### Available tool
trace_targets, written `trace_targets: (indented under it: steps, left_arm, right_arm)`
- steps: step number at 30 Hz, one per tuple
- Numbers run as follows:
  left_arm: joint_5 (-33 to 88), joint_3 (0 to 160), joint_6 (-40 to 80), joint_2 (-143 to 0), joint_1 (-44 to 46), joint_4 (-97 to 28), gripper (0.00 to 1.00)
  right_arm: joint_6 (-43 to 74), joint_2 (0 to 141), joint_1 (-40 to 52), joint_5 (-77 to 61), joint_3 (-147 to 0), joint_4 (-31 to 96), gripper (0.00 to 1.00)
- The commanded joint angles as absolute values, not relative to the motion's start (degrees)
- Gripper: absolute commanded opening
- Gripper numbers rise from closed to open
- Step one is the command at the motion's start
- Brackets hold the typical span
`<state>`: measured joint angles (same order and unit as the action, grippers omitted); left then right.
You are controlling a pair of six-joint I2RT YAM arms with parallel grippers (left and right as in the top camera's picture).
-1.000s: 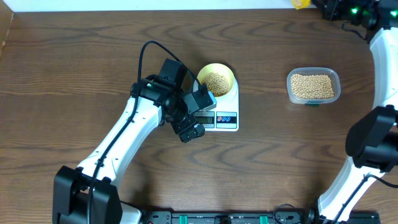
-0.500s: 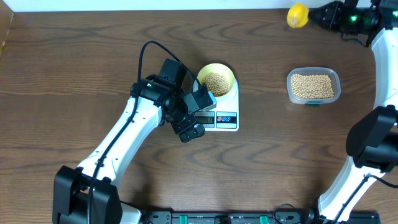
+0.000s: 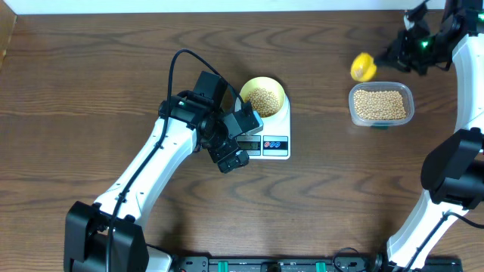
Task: Scoop item into bowl and weigh 50g on scale
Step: 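Push the scoop into the soybeans in the tub with the right gripper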
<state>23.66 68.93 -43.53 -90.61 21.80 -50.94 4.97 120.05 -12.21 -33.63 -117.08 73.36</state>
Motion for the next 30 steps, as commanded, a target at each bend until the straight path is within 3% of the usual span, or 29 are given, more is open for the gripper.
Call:
trace_targets:
  steps: [1,11,30]
  left_arm:
    - [23.97,68.79,-43.90,-90.98,21.61,-51.09,0.98]
    - [23.97,68.79,-43.90,-90.98,21.61,-51.09,0.98]
    - [23.97,68.79,-43.92,-90.98,21.61,-51.09,0.98]
  right_arm:
    - [3.95,118.39,-12.58,-28.16,-118.13,75.35,0.01]
    - [4.01,118.39,-13.08,-27.55,-118.30,80.44,0.01]
    - [5.65,118.39,-3.81,-1.39,-125.84,86.06,0.01]
